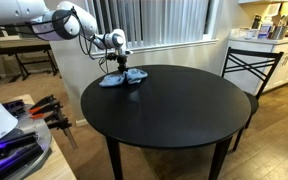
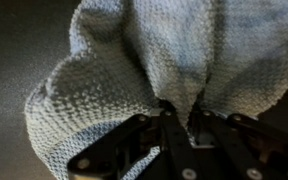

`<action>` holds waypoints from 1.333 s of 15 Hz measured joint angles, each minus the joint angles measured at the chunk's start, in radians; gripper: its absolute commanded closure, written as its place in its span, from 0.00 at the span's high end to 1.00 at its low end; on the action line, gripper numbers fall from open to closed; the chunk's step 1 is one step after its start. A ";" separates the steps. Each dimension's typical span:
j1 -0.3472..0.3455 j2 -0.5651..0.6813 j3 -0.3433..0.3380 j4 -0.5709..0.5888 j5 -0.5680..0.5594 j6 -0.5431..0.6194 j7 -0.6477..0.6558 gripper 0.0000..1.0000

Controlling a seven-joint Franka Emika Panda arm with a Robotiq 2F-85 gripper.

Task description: Wipe the table with the blue towel

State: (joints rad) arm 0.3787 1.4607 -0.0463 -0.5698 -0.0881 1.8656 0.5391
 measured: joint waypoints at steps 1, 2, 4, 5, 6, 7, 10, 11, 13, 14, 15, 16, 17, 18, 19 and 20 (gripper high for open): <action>-0.003 0.000 0.001 0.000 0.000 -0.002 -0.033 0.05; -0.010 0.000 0.002 0.001 0.000 -0.006 -0.060 0.05; -0.035 0.000 -0.003 0.001 0.000 -0.014 -0.090 0.05; -0.055 0.000 -0.011 0.001 0.000 -0.015 -0.101 0.05; -0.080 0.001 -0.018 0.001 0.000 -0.016 -0.110 0.05; -0.108 0.001 -0.022 0.001 0.000 -0.016 -0.118 0.05; -0.208 0.002 -0.028 -0.001 0.002 -0.016 -0.124 0.05; -0.241 0.002 -0.030 -0.002 0.002 -0.015 -0.124 0.05; -0.310 0.002 -0.036 -0.003 0.003 -0.013 -0.124 0.05; -0.343 0.002 -0.041 -0.004 0.004 -0.013 -0.124 0.05; -0.376 0.002 -0.047 -0.006 0.004 -0.013 -0.123 0.05; -0.408 0.002 -0.057 -0.008 0.004 -0.013 -0.122 0.05; -0.436 0.002 -0.072 -0.010 0.003 -0.017 -0.122 0.05; -0.461 0.002 -0.088 -0.013 0.003 -0.020 -0.122 0.05; -0.485 0.002 -0.100 -0.015 0.003 -0.025 -0.122 0.05; -0.507 0.002 -0.109 -0.017 0.003 -0.025 -0.122 0.05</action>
State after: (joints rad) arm -0.1286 1.4629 -0.1552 -0.5871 -0.0852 1.8403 0.4168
